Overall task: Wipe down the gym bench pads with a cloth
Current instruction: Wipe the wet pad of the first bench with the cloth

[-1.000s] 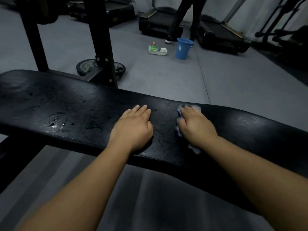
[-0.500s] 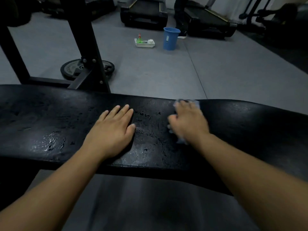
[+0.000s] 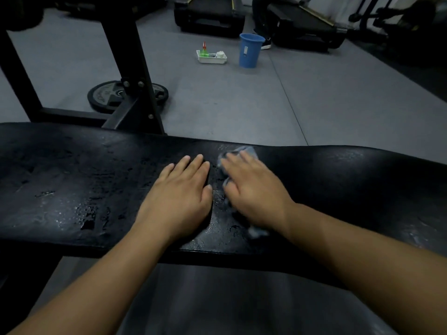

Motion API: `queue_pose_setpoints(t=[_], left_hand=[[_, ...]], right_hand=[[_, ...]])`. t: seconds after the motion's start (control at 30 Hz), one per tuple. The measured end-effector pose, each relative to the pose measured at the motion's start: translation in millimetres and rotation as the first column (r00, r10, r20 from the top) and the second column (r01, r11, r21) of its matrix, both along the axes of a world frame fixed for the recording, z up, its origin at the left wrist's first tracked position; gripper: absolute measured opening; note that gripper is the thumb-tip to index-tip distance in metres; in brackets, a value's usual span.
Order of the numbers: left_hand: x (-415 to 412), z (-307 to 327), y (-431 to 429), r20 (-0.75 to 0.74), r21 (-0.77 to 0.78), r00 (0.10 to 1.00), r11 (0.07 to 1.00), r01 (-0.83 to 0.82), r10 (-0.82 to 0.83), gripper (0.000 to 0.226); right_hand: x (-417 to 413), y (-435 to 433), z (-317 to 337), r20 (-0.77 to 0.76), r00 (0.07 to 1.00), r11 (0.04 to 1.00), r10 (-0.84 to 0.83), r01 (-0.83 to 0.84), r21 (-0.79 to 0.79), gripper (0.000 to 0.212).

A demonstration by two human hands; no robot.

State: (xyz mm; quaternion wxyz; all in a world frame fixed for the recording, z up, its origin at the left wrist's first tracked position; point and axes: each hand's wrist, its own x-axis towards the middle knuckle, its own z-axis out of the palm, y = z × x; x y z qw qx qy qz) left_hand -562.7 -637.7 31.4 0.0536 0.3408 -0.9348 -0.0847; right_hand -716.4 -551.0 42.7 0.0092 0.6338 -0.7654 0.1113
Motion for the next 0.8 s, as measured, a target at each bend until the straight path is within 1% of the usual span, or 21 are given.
queue_pose_setpoints(t=[0.07,0.1,0.13,0.2,0.23,0.27,0.3,0.33,0.37,0.43,0.47,0.5,0.53,0.6,0.67,0.7,0.73,0.8], left_hand=[[-1.3,-3.2,0.0,-0.004,-0.006,1.0,1.0,-0.006,0.006,0.074],[-0.8,-3.5,0.1,-0.008,-0.013,1.0,1.0,-0.007,0.007,0.073],[-0.4,-3.8,1.0,-0.014,-0.016,1.0,1.0,-0.008,0.008,0.073],[0.5,-3.8,1.5,-0.018,-0.013,1.0,1.0,-0.012,0.012,0.073],[0.8,-3.4,1.5,-0.017,-0.007,1.0,1.0,-0.009,0.009,0.073],[0.8,-2.9,1.6,-0.014,-0.005,1.0,1.0,-0.003,0.003,0.074],[1.2,-2.8,1.4,-0.012,-0.007,1.0,1.0,0.0,0.0,0.075],[2.2,-2.9,1.1,-0.01,-0.01,1.0,1.0,0.004,-0.004,0.077],[3.1,-2.5,1.0,-0.009,-0.012,1.0,1.0,0.008,-0.009,0.08],[3.3,-3.8,0.6,-0.006,-0.012,1.0,1.0,0.023,-0.023,0.084],[3.5,-3.9,0.3,-0.01,-0.01,1.0,1.0,0.019,-0.02,0.081],[3.6,-3.9,-0.1,-0.013,-0.003,1.0,1.0,0.016,-0.016,0.077],[3.5,-3.3,0.1,-0.016,0.004,1.0,1.0,0.013,-0.013,0.074],[4.4,-2.0,1.2,-0.026,0.009,1.0,1.0,0.001,-0.001,0.072],[3.9,-0.9,2.4,-0.041,0.008,0.999,1.0,-0.013,0.014,0.071],[3.5,-0.6,2.9,-0.048,0.008,0.999,1.0,-0.022,0.022,0.07],[3.3,-0.3,3.7,-0.057,0.01,0.998,0.999,-0.033,0.033,0.07],[2.6,-0.2,3.7,-0.067,0.015,0.997,0.999,-0.048,0.049,0.069]], right_hand=[[-8.9,30.2,8.2,0.043,0.976,0.975,0.213,-0.216,0.054,0.058],[-24.2,38.4,10.2,0.041,0.969,0.968,0.243,-0.245,0.058,0.057],[-44.5,39.5,9.8,0.035,0.98,0.978,0.196,-0.198,0.058,0.054],[-80.8,18.6,6.8,0.022,0.999,0.999,-0.025,0.024,0.046,0.048],[-85.5,3.8,4.6,0.017,0.993,0.993,-0.114,0.114,0.036,0.048],[-78.8,-8.9,2.1,0.0,0.988,0.988,-0.157,0.157,0.017,0.049],[-65.6,-16.8,-1.0,-0.027,0.989,0.989,-0.148,0.148,-0.005,0.049],[-47.6,-15.8,-3.3,-0.032,0.996,0.996,-0.085,0.084,-0.019,0.048],[-29.9,-3.9,-5.2,-0.026,0.999,0.999,0.033,-0.034,-0.019,0.048],[-10.7,39.6,-2.1,0.014,0.974,0.973,0.227,-0.227,0.038,0.056],[-11.0,58.9,3.6,0.033,0.958,0.954,0.286,-0.288,0.081,0.059],[-21.3,68.5,6.2,0.024,0.95,0.945,0.31,-0.311,0.097,0.06],[-36.8,67.3,7.3,0.005,0.957,0.953,0.289,-0.288,0.093,0.059],[-62.4,34.6,6.0,-0.014,0.991,0.989,0.134,-0.133,0.061,0.055],[-54.7,-6.2,5.4,-0.012,1.0,1.0,-0.006,0.006,0.024,0.056],[-38.7,-16.0,2.1,-0.034,0.999,1.0,-0.019,0.019,0.023,0.057],[-20.7,-14.0,-1.0,-0.046,0.998,0.999,0.034,-0.034,0.019,0.058],[7.3,25.1,-5.9,-0.032,0.964,0.964,0.265,-0.264,0.039,0.059]])
